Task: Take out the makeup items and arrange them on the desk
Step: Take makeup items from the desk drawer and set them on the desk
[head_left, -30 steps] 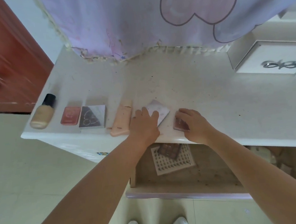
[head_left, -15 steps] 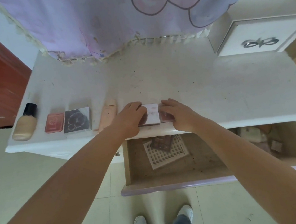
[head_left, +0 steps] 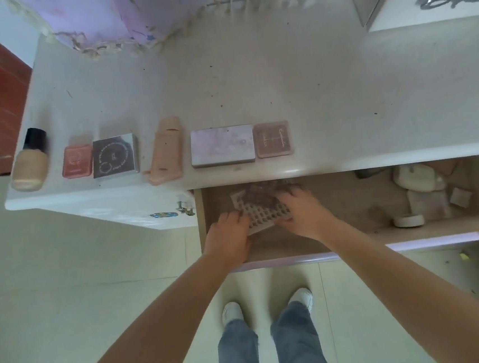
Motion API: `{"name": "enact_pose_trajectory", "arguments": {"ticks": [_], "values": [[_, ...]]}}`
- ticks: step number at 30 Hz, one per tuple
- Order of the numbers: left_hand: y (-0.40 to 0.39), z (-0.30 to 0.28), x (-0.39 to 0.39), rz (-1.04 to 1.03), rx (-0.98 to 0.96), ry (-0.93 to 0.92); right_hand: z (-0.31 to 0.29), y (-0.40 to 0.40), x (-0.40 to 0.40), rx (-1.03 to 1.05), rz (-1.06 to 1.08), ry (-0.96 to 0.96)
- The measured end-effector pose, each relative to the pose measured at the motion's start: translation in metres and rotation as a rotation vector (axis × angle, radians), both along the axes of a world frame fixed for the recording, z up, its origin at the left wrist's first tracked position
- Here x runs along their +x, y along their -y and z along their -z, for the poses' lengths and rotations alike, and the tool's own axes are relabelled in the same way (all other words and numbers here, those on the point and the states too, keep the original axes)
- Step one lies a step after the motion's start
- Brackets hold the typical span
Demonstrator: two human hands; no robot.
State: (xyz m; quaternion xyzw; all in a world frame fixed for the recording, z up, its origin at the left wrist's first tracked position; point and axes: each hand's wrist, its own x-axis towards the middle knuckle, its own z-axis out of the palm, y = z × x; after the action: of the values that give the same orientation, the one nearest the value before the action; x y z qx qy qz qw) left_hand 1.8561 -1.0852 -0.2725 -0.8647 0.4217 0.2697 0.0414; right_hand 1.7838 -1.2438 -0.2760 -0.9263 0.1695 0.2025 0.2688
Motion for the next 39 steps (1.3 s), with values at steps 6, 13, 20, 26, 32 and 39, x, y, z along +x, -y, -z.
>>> {"name": "enact_pose_trajectory", "arguments": {"ticks": [6, 13, 20, 26, 32, 39], "values": [[-0.004, 0.006, 0.002, -0.08, 0.096, 0.015, 0.037, -0.007, 0.037, -0.144, 0.085, -0.057], [0.019, 0.016, 0.001, -0.144, 0.086, -0.001, 0.037, 0.0, 0.007, -0.239, -0.023, 0.03], [0.062, 0.043, 0.0, -0.086, 0.176, 0.031, 0.023, 0.045, -0.039, -0.165, -0.004, -0.05], [0.057, 0.046, -0.003, 0.032, 0.212, 0.093, 0.018, 0.048, -0.052, -0.038, 0.033, -0.015], [0.049, 0.03, -0.003, 0.004, 0.101, 0.047, 0.0, 0.053, -0.079, 0.108, 0.15, 0.09], [0.033, -0.012, -0.011, 0.124, -0.074, 0.078, -0.047, 0.068, -0.124, 0.11, 0.341, 0.24]]}}
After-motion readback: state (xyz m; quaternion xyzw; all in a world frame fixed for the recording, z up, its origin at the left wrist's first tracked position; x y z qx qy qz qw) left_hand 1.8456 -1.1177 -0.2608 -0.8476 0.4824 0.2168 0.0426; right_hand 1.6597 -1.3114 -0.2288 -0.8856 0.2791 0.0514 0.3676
